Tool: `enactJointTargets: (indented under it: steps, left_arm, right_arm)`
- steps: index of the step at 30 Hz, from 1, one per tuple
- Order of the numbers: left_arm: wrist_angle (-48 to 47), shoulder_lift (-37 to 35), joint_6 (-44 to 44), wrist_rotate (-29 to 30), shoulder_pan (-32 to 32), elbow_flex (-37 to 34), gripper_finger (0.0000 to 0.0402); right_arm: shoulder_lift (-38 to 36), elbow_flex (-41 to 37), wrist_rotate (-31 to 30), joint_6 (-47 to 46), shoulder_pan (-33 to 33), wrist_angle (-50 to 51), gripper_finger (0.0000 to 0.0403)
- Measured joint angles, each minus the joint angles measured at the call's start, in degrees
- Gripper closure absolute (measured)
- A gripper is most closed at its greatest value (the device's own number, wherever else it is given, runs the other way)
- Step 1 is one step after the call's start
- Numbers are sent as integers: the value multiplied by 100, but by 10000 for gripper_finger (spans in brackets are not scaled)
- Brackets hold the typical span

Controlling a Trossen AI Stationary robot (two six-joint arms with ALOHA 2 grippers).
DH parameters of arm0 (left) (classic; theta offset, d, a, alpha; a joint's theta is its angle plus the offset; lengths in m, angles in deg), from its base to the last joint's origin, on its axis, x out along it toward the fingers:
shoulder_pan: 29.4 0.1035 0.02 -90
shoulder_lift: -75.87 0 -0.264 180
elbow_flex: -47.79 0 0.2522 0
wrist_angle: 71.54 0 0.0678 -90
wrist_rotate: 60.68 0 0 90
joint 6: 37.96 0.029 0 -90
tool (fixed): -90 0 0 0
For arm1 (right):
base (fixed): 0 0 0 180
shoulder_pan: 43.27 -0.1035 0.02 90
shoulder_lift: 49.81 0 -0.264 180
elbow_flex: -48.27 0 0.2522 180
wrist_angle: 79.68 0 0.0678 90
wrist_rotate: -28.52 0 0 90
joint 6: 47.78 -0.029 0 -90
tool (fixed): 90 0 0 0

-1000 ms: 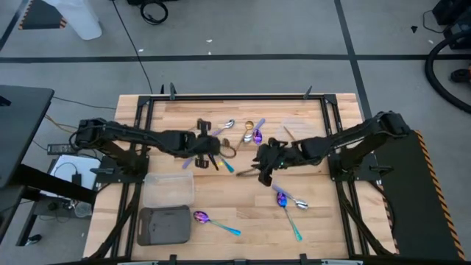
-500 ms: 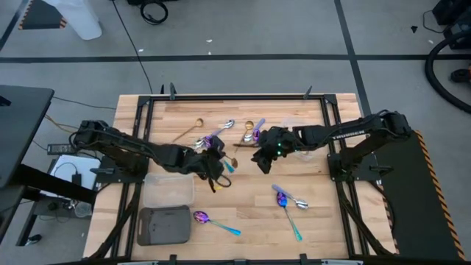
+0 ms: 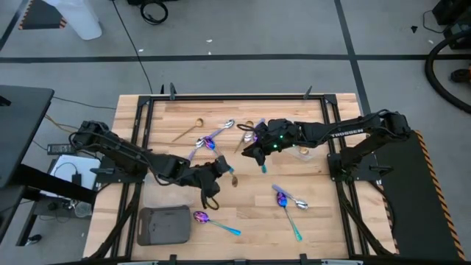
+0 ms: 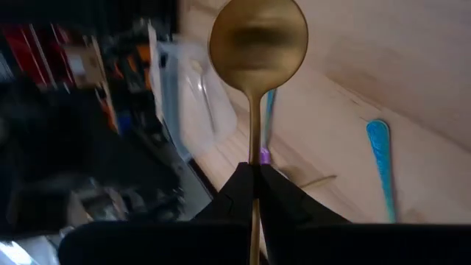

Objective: Sort silverware by color (type)
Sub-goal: Put the gold spoon into the top transparent bin

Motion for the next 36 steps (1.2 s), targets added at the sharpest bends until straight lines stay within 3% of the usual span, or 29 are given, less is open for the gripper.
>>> enactJointTargets:
  steps: [12,16,36]
  left_arm:
    - [1166,2,1905,-249,39,0,386]
    - [1348,2,1992,-617,151,0,386]
    - [1613,4,2294,-886,361,0,386]
  right_arm:
    - [1,0,221,-256,-61,-679,263]
    - [-1,0,435,-257,-124,-1110,263]
    - [-1,0,108,-249,-284,-1004,263]
